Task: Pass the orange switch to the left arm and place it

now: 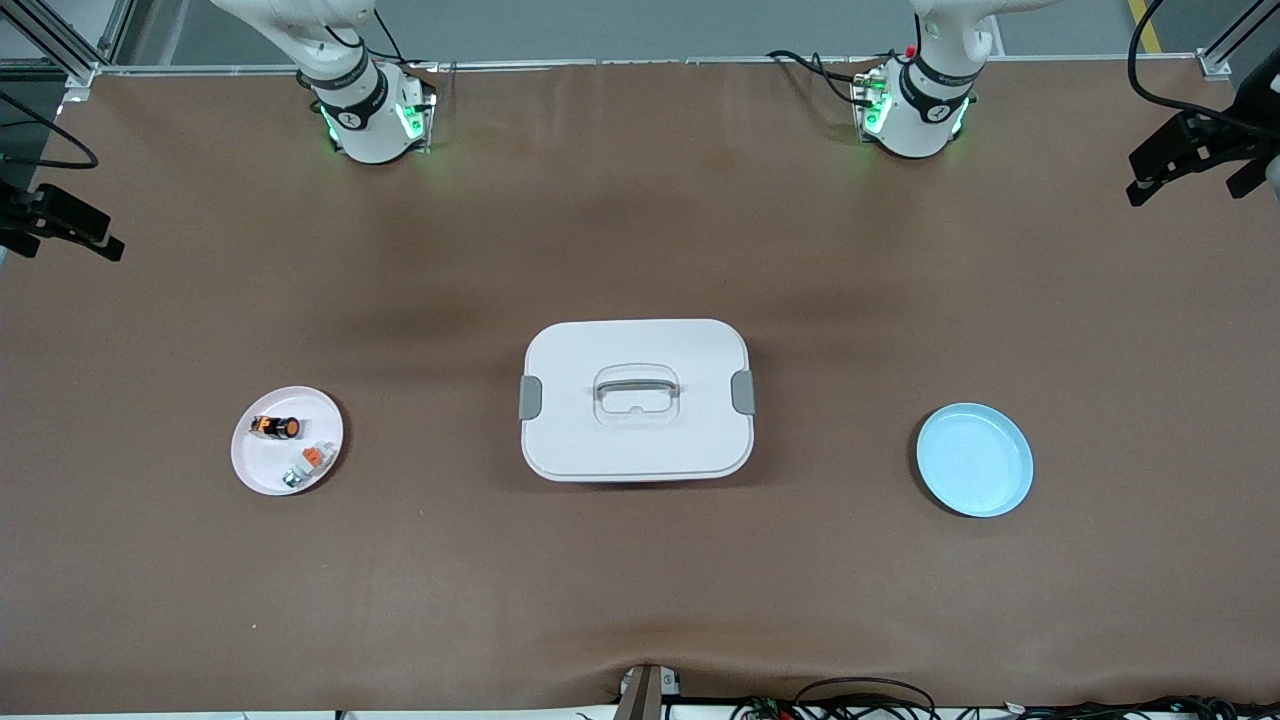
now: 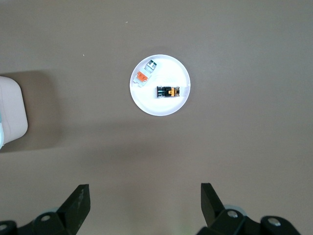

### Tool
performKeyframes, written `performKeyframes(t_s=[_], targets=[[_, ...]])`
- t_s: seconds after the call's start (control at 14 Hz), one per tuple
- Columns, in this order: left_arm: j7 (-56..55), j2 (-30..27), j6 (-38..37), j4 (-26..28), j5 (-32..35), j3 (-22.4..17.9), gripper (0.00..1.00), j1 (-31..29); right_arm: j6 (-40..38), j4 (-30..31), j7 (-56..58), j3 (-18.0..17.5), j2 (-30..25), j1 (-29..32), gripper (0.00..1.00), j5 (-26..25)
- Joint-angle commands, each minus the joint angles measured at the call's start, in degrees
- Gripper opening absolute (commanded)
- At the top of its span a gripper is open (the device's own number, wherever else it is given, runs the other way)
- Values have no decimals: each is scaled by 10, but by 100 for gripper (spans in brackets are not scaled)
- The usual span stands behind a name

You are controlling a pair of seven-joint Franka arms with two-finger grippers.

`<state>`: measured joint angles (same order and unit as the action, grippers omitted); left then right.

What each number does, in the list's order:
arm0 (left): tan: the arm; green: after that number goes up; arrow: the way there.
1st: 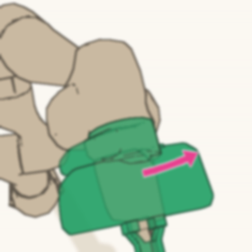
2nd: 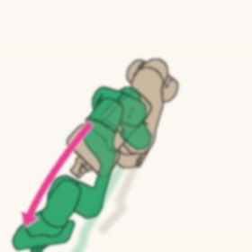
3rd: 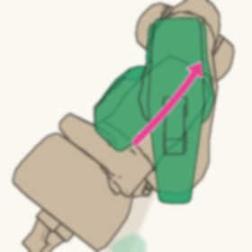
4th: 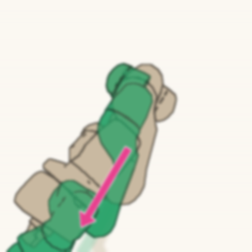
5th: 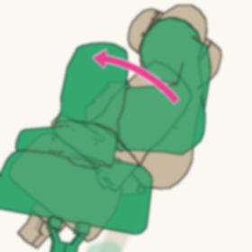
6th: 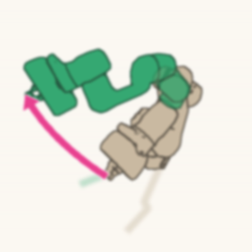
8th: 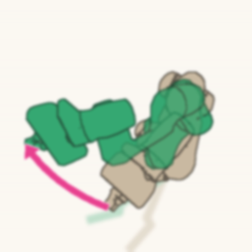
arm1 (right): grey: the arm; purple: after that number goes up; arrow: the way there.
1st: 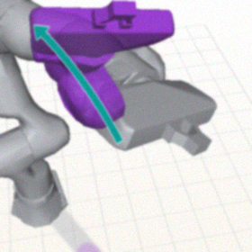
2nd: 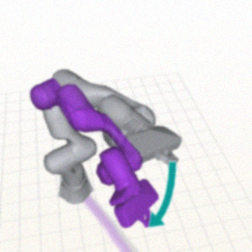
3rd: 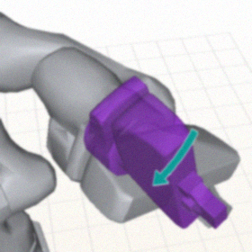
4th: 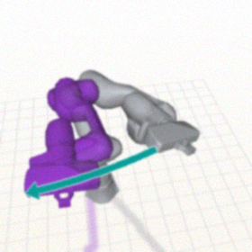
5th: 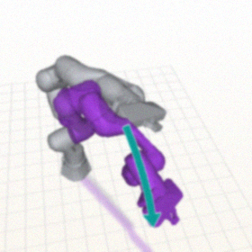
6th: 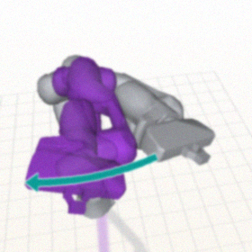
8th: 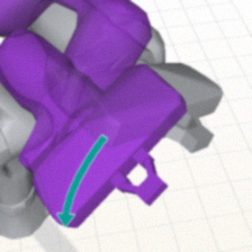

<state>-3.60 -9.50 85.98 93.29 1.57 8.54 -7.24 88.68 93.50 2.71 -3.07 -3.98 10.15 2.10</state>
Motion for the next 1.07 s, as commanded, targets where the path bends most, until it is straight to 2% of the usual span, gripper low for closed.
performKeyframes(t_s=[0.0,0.71,1.0], targets=[[8,0,-12,-5,-14,-2,100,-5,0,-2,-4,-6,-2,8,100,9],[21,18,-38,-24,-12,-3,100,-5,17,4,-4,-5,2,11,100,9],[24,32,-37,-28,-14,-1,100,-5,42,7,-4,-5,35,12,100,9]])
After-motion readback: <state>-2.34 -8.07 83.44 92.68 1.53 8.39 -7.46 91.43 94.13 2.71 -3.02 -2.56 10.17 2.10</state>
